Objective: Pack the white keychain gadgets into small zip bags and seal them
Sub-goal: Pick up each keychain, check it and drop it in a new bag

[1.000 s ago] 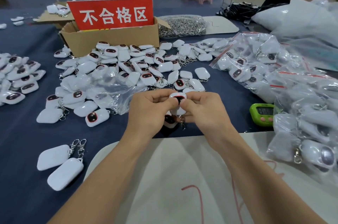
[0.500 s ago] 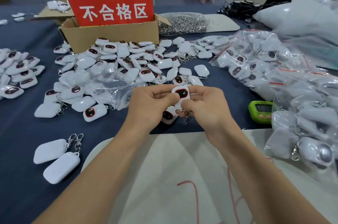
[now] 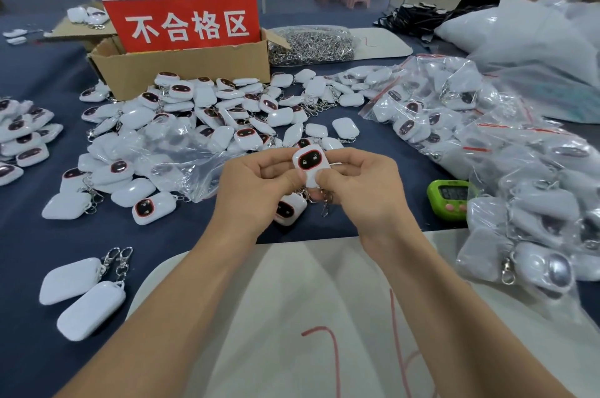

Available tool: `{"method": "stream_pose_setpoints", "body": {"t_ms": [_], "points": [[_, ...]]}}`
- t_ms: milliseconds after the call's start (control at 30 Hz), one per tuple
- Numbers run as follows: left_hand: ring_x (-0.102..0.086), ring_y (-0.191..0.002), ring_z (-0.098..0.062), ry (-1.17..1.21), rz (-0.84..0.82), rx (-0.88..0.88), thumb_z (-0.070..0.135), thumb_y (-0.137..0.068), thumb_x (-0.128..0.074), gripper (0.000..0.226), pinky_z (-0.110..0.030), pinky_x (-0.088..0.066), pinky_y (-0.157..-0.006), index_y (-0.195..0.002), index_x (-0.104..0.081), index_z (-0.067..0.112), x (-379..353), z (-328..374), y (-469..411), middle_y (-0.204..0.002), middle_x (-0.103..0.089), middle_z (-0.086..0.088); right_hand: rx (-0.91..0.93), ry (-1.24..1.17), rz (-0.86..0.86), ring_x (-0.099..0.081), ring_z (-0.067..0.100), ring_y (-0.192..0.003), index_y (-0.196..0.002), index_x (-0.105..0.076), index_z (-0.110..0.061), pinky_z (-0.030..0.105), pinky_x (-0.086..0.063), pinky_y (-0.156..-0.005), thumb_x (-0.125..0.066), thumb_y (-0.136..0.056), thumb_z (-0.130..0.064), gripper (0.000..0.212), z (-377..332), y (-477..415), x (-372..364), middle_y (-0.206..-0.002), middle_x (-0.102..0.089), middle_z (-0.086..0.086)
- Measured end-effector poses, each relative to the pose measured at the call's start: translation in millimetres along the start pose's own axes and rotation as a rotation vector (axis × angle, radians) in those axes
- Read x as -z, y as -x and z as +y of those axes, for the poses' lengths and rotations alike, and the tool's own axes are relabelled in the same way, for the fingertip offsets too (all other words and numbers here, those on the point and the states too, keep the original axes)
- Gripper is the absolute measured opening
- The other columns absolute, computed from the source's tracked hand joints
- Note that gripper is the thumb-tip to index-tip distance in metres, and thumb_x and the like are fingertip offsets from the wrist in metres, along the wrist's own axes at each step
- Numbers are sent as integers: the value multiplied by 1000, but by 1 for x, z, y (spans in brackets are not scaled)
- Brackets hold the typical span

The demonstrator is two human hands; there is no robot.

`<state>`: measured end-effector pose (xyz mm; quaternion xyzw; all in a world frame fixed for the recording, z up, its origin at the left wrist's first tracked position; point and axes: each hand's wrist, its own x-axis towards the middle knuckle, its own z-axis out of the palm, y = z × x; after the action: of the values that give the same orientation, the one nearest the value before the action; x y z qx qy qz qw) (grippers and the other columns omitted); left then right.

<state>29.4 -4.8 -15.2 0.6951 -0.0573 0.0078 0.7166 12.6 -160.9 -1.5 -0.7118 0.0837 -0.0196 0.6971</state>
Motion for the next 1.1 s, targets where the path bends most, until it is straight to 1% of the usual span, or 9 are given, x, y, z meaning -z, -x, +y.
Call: {"method": "stream_pose_setpoints", "body": {"t_ms": [67,167,267,400,467,667,833,967,1100], "points": [[-77,-90,-12,-56,56,-11,9,-81,-81,29,-29,-55,-86,-94,-82,36,0,-1,0,-91,-80,5,14,-3,49,-76,20,-71,-89,-80,-21,44,-63,-84,-78,-72,-14,18,0,-1,1,-80,-80,3],[-75,-88,-3,-157,162,-80,8,-82,-79,32,-19,-58,-81,-90,-79,39,-3,-1,1,-89,-79,16,80,33,121,-73,11,-73,-84,-81,-31,31,-55,-72,-86,-69,-20,19,-3,-2,4,-80,-80,-4],[-74,-89,1,-166,172,-155,10,-85,-79,31,-8,-52,-77,-95,-78,40,-4,1,3,-90,-78,20,109,40,124,-76,10,-77,-81,-82,-36,30,-56,-75,-86,-66,-22,22,-4,-2,7,-79,-80,-5],[-75,-90,-4,-156,144,-140,16,-87,-80,17,-11,-53,-77,-102,-82,25,-4,1,1,-90,-79,12,96,31,71,-65,7,-60,-81,-83,-30,23,-52,-66,-81,-78,-7,24,-5,-3,10,-76,-79,1],[-76,-88,-5,-132,145,-116,17,-86,-81,16,-11,-53,-75,-99,-83,25,-3,1,-1,-89,-80,10,94,-11,54,-61,10,-57,-81,-83,-21,18,-51,-61,-78,-82,-3,19,-6,-4,10,-76,-79,5],[-75,-73,-11,-95,164,-33,18,-80,-84,14,-15,-53,-66,-92,-81,26,-3,-2,-2,-80,-79,3,119,-67,49,-62,15,-57,-89,-81,-17,19,-51,-56,-70,-91,-1,20,-5,-4,10,-67,-75,8],[-75,-74,-9,-175,166,-61,6,-82,-78,21,-18,-57,-69,-89,-79,25,-4,-3,1,-79,-79,6,139,-6,32,-61,11,-61,-86,-84,-20,20,-50,-60,-79,-85,-4,17,-3,-6,13,-74,-78,3],[-74,-81,-1,-258,224,-107,0,-79,-74,32,-13,-54,-68,-82,-74,31,-6,-6,3,-82,-77,17,149,117,48,-69,14,-77,-83,-84,-32,38,-57,-77,-76,-80,0,33,2,-7,9,-84,-81,-2],[-76,-94,-7,-104,130,-95,-1,-74,-80,32,-19,-58,-74,-89,-75,27,-5,-5,1,-93,-79,11,197,130,66,-76,5,-91,-78,-83,-33,35,-61,-91,-71,-81,7,42,0,-8,7,-95,-80,-17]]}}
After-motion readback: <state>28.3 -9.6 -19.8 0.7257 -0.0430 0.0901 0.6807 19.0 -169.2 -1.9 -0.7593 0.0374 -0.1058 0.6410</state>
